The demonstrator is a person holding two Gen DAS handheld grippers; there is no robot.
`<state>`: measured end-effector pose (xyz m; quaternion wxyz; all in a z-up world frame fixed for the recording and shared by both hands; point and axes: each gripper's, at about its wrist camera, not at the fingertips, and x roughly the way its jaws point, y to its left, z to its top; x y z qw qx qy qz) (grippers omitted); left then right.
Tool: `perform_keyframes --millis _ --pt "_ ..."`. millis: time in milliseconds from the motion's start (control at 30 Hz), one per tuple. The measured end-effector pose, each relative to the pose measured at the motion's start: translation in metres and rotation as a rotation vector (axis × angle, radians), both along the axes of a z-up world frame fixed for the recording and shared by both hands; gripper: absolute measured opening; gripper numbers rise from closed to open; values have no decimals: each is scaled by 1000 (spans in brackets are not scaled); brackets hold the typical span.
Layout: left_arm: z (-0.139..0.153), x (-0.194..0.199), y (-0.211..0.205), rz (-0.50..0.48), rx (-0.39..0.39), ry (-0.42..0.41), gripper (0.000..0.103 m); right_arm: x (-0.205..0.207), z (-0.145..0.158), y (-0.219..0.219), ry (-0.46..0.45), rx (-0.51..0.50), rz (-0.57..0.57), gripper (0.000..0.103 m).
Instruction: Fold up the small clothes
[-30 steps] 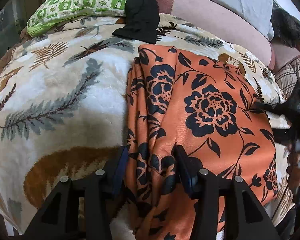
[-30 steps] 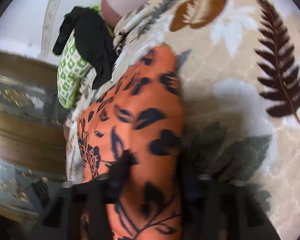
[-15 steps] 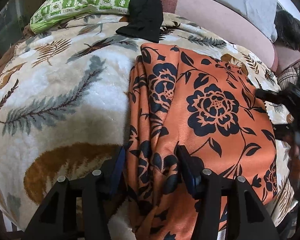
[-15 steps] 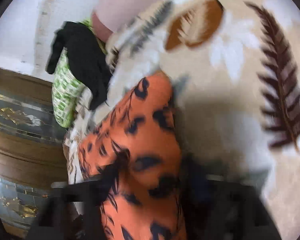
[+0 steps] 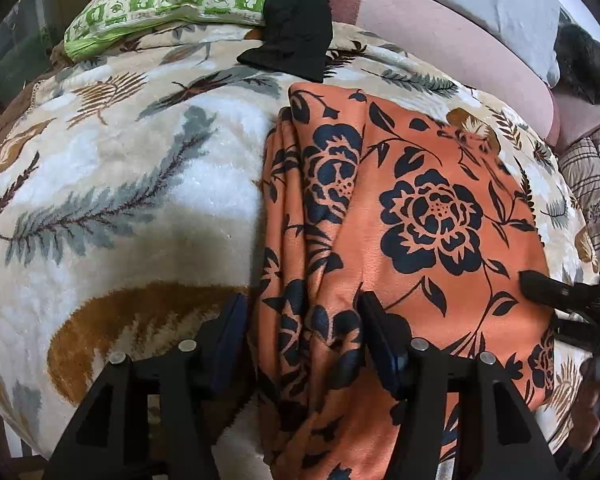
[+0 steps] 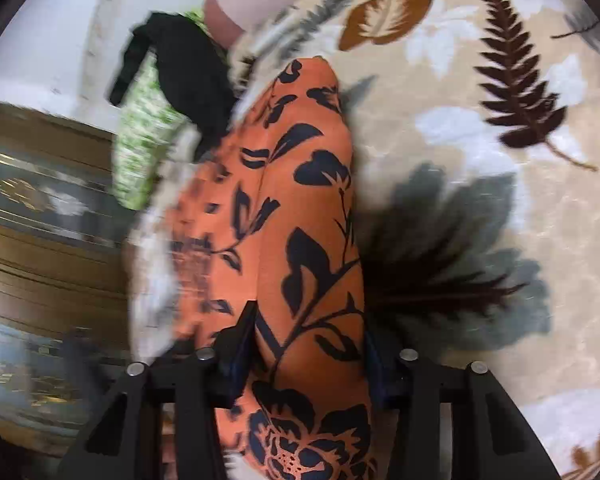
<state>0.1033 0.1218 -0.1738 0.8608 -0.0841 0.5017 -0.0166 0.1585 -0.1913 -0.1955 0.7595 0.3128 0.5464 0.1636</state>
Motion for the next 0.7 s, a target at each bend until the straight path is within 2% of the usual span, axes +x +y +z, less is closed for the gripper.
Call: perform_keyframes --millis 33,67,167,200,267,367,400,467,500,567,667,700 --pt "0 0 1 -1 -8 2 61 -5 -1 -4 7 48 -12 74" --pt "0 0 4 2 -24 9 61 -9 0 -5 -1 84 -12 74" --pt "-4 1 6 20 -46 19 63 -28 5 -6 -42 82 -20 77" --pt "-5 1 5 22 -46 19 63 -30 -1 0 -31 90 18 77" --pt "-4 0 4 20 -39 16 63 -28 -6 17 -18 13 89 46" --pt "-1 -2 8 26 -61 20 63 -33 3 14 -50 -14 73 45" --pt "2 -3 10 32 -79 29 63 -32 5 18 -53 -23 74 48" --pt "11 -11 17 41 -139 18 64 -35 2 15 -34 -18 70 69" --pt "16 -17 24 52 -190 4 65 -40 3 11 -37 -9 62 71" --pt "18 -25 35 66 -269 -14 74 -45 5 0 -55 9 41 72" --pt "6 -25 39 64 -281 23 75 -51 8 -21 -75 35 -12 74" --pt "-7 -23 35 45 -270 66 75 -46 7 -24 -71 52 -29 75"
